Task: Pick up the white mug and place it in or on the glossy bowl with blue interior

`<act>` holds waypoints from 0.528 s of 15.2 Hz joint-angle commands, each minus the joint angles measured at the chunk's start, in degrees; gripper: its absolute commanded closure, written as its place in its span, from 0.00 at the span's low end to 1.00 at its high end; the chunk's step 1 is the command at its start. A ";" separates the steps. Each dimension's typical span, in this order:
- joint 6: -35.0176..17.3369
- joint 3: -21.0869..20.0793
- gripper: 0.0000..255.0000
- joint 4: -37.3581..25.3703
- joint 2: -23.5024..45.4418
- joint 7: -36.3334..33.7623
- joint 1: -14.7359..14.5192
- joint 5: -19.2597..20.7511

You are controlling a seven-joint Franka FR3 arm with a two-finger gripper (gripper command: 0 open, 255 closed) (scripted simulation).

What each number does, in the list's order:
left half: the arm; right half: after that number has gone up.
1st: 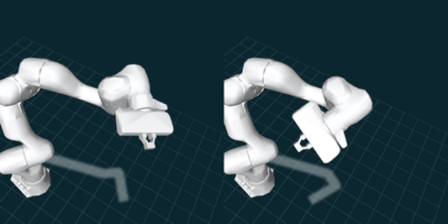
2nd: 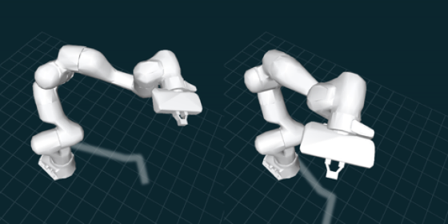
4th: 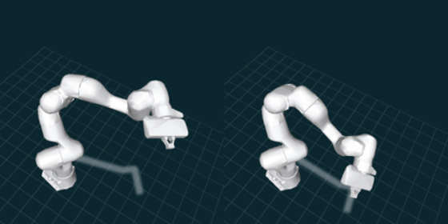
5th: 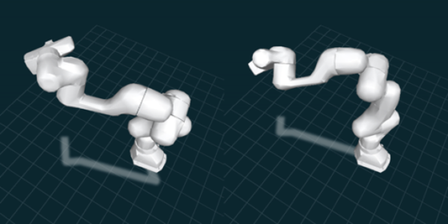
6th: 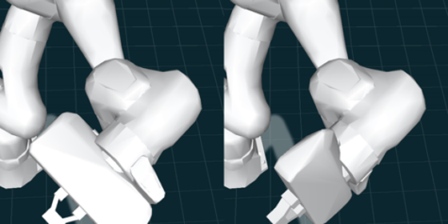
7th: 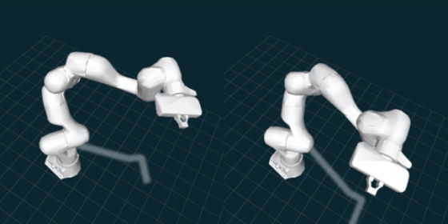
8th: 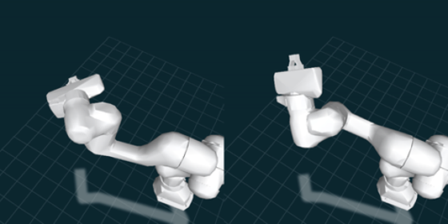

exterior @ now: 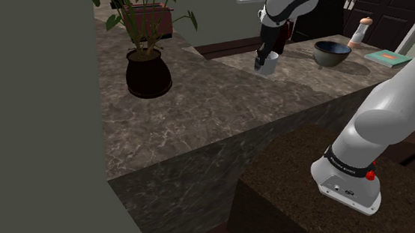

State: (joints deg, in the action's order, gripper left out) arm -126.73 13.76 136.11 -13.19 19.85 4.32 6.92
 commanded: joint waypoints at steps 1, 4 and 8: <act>1.79 -0.14 1.00 -1.03 -0.75 -0.04 -0.02 0.04; 4.22 -0.31 1.00 -2.54 -1.68 -0.03 -0.04 0.06; 7.44 -0.53 1.00 -4.72 -2.73 0.00 -0.08 0.06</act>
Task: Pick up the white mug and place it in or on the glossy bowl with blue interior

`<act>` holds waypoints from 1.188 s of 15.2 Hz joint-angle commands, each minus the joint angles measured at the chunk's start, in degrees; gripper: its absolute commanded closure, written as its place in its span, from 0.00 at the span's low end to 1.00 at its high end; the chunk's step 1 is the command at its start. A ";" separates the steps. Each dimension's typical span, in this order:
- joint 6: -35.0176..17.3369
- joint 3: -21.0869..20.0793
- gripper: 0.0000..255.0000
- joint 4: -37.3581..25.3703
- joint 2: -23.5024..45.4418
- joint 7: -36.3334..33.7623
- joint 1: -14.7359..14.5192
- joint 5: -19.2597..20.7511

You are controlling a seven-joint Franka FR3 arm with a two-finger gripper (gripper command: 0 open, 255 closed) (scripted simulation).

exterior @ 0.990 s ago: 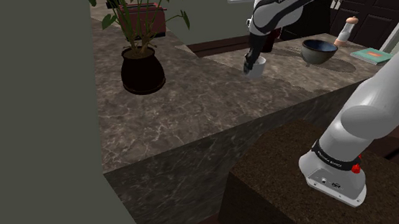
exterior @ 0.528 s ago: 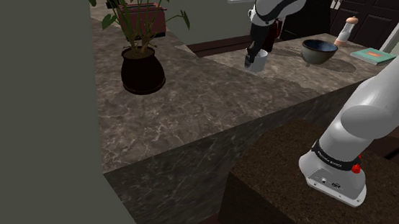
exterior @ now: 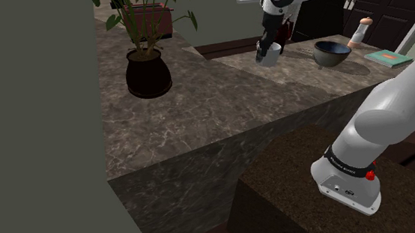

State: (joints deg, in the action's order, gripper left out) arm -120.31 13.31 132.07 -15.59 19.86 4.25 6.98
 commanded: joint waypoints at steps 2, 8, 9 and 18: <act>2.61 -0.19 1.00 -1.83 -0.77 0.03 -0.04 -0.02; 7.33 -0.48 1.00 -5.57 -1.76 0.16 -0.13 -0.12; 8.11 -0.53 1.00 -6.24 -1.88 0.18 -0.14 -0.14; 10.34 5.11 1.00 -9.69 -1.40 8.83 2.98 0.74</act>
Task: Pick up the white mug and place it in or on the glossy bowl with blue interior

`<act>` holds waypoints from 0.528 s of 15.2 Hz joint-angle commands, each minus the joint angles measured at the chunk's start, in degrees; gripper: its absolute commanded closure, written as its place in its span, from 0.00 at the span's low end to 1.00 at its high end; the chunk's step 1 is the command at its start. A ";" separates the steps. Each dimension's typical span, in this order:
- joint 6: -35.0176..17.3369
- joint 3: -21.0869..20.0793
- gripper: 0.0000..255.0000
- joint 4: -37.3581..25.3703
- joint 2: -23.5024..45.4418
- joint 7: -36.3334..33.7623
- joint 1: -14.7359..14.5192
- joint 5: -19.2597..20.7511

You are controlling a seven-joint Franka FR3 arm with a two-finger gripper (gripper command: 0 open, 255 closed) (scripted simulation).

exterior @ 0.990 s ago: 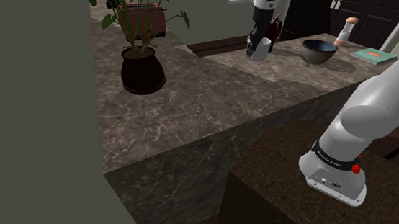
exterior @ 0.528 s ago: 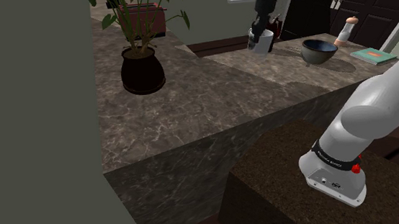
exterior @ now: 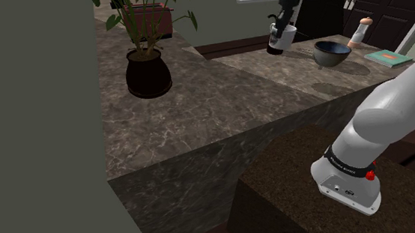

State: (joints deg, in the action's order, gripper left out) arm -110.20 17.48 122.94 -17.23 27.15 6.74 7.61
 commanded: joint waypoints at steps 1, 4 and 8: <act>0.28 1.93 1.00 -1.07 0.57 3.01 0.99 0.18; 0.46 4.88 1.00 -3.01 1.99 7.52 2.44 0.13; 0.77 8.91 1.00 -6.49 4.83 13.79 4.23 -0.63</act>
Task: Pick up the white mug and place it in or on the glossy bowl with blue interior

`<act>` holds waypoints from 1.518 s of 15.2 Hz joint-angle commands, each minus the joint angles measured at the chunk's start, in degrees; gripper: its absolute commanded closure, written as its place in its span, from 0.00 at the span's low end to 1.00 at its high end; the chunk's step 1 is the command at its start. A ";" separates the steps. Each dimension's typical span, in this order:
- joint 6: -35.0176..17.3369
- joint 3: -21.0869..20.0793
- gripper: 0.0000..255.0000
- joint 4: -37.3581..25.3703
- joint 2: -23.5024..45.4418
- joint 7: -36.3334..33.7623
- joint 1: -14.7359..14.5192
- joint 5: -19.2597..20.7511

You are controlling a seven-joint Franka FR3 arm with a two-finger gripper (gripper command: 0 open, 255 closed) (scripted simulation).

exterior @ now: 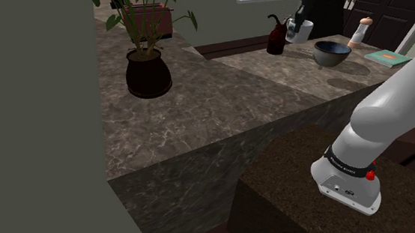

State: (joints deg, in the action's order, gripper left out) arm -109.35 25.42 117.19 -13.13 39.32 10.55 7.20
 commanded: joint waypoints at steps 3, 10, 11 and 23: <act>0.28 4.01 1.00 -4.03 3.62 6.55 1.74 -1.46; 2.01 10.69 1.00 -14.23 13.16 19.04 5.69 -7.27; 2.44 11.49 1.00 -16.02 14.86 20.91 6.50 -8.46; 13.91 14.27 1.00 -47.56 40.62 39.96 25.85 -25.95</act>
State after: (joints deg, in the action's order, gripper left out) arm -96.96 39.85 73.14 25.08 77.99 34.14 -17.24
